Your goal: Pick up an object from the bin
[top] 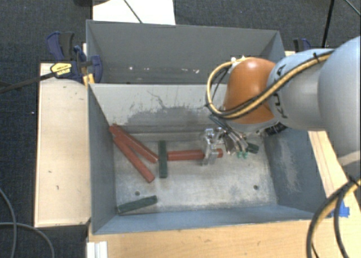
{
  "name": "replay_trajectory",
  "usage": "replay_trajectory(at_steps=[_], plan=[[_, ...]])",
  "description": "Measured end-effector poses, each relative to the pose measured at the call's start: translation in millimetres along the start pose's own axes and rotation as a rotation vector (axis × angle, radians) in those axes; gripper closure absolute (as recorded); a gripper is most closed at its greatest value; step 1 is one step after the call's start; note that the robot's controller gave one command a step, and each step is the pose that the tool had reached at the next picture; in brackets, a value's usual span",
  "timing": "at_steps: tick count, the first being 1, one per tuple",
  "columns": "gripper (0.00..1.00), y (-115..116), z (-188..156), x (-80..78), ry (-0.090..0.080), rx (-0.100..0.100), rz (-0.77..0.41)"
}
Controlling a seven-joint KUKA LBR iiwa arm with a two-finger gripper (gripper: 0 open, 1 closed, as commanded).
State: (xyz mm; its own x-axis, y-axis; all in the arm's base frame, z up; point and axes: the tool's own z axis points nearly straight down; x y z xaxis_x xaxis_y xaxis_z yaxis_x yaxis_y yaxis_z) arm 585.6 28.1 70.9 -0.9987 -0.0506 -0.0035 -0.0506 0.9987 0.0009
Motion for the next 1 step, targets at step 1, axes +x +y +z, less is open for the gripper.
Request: replay_trajectory(at_steps=[1], plan=[[1.00,24.3,-178.0,42.6,-0.005,0.000,0.011]])
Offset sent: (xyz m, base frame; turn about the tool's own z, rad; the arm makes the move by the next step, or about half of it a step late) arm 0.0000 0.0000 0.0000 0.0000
